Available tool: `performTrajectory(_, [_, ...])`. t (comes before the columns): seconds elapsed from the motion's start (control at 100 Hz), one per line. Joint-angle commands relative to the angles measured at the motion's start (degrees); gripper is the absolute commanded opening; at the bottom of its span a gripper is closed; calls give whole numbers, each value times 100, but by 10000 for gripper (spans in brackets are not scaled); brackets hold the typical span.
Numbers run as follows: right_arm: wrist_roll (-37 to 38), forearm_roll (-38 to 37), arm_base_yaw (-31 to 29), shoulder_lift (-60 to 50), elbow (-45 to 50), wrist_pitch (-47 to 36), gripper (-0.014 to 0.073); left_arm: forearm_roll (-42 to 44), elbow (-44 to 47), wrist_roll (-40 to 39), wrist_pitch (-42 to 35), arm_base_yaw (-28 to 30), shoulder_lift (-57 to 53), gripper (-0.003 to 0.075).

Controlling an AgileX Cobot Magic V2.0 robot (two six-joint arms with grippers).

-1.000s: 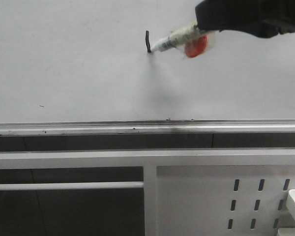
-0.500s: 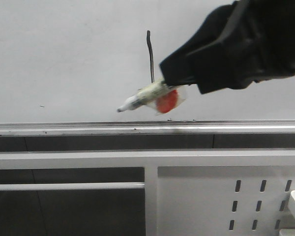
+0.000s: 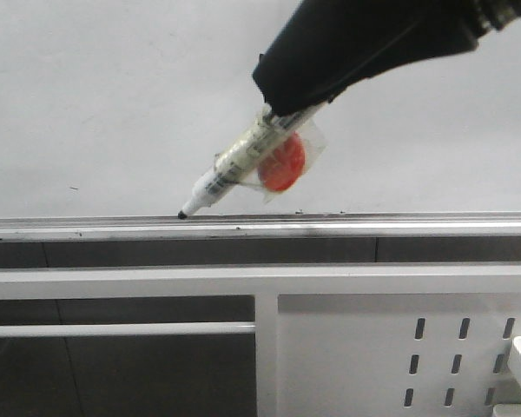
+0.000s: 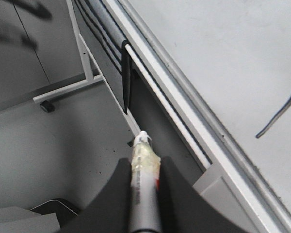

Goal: Write number 1 on whiteboard

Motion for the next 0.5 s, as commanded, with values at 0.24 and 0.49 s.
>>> performTrajectory(0.24, [-54, -145, -53, 130, -802, 363, -72, -176, -744, -100, -966, -61, 1754, 386])
performTrajectory(0.49, [-54, -271, -53, 440, -1078, 505, -72, -77, -1248, -100, -1540, -70, 2659, 386])
